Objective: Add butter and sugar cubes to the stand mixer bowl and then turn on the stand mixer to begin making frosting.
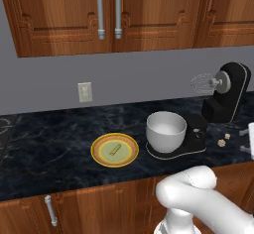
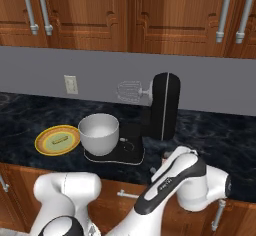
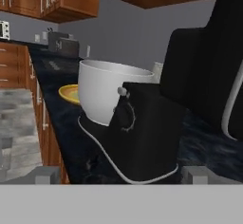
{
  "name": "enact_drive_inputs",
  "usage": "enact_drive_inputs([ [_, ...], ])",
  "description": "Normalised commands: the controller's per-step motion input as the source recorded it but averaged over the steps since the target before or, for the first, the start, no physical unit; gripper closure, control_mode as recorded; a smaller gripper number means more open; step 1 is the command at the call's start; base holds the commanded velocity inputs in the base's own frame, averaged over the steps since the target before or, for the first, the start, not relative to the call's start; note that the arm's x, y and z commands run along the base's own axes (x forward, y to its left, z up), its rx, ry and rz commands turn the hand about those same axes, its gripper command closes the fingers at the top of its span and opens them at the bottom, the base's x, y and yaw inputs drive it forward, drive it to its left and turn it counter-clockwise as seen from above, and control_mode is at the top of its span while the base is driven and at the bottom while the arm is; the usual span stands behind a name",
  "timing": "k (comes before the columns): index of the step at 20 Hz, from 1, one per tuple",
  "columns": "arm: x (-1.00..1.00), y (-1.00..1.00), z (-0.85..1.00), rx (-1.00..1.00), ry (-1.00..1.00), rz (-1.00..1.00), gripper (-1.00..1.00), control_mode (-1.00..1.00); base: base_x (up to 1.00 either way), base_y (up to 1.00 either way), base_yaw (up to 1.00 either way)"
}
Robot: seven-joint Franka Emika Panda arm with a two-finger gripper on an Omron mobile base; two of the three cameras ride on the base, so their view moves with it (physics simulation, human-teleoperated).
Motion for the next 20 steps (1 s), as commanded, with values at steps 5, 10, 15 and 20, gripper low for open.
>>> enact_drive_inputs([
  [5, 0.41, -0.11, -0.29, 0.0, 0.0, 0.01, -1.0, -1.0, 0.0, 0.0, 0.0],
  [10, 0.32, -0.16, -0.31, 0.0, 0.0, 0.01, -1.0, -1.0, 0.0, 0.0, 0.0],
  [15, 0.33, -0.09, -0.27, 0.0, 0.0, 0.01, -1.0, -1.0, 0.0, 0.0, 0.0],
  [20, 0.25, -0.04, -0.29, -0.03, 0.0, 0.0, -1.0, -1.0, 0.0, 0.0, 0.0],
])
